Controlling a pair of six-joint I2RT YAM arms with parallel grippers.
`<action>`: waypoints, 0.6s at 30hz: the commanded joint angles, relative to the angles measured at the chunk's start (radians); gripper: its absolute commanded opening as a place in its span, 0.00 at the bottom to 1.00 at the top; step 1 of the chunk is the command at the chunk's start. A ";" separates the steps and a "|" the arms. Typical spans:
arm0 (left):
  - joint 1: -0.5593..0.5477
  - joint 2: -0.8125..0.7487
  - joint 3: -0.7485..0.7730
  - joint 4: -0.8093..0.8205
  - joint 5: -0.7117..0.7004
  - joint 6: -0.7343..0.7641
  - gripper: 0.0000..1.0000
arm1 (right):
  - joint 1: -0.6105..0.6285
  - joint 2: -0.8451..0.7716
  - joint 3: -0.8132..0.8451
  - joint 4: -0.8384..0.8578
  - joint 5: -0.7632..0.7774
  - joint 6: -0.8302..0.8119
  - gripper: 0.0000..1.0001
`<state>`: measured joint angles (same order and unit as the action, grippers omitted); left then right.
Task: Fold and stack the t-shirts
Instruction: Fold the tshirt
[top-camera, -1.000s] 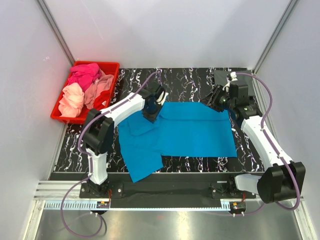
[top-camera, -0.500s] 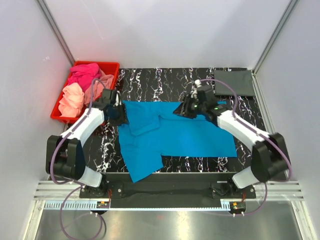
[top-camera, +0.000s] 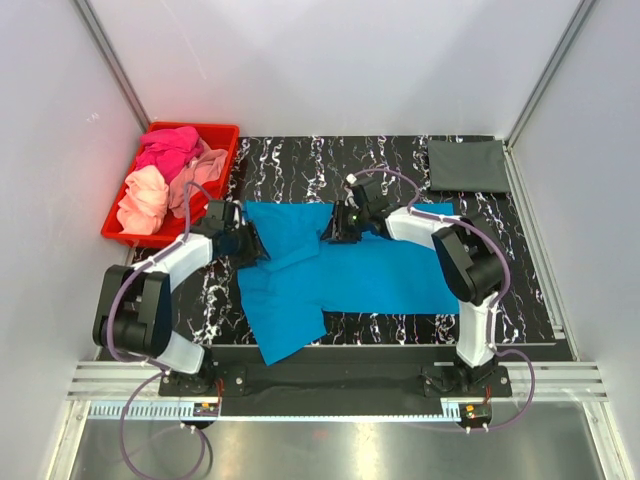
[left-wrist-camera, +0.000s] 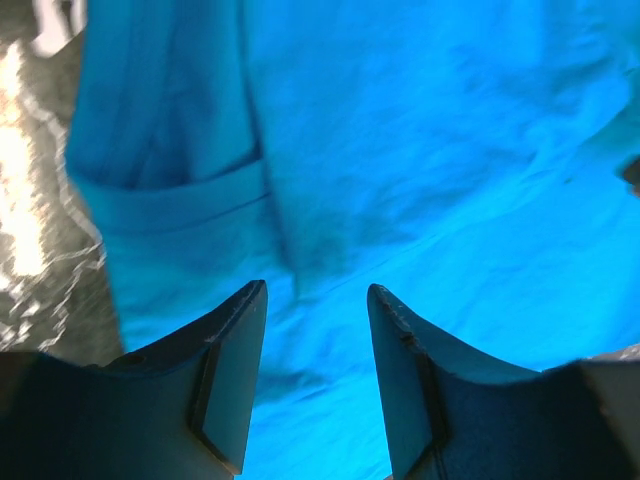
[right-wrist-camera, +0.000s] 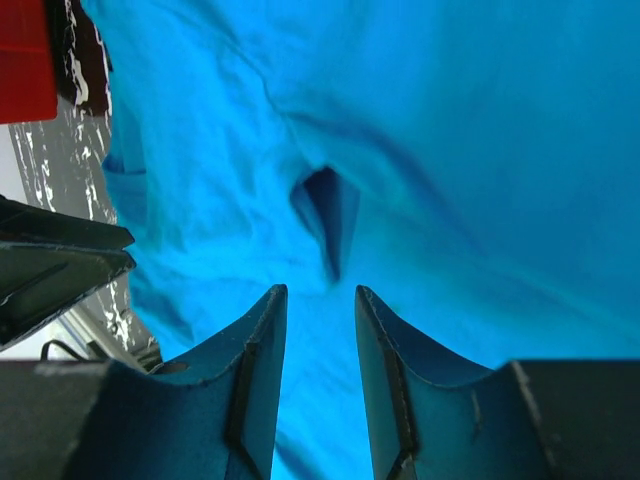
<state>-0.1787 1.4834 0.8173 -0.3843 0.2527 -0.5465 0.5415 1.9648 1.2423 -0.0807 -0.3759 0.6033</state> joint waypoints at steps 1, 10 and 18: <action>0.002 0.028 -0.003 0.108 0.057 -0.029 0.49 | 0.009 0.035 0.058 0.071 -0.044 -0.037 0.41; -0.011 0.035 -0.016 0.055 -0.053 -0.043 0.48 | 0.040 0.124 0.098 0.071 -0.063 -0.027 0.40; -0.036 0.051 -0.038 0.119 -0.041 -0.064 0.46 | 0.052 0.143 0.094 0.107 -0.066 -0.010 0.37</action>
<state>-0.2115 1.5364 0.7906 -0.3305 0.2165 -0.5911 0.5823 2.0975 1.3121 -0.0196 -0.4225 0.5957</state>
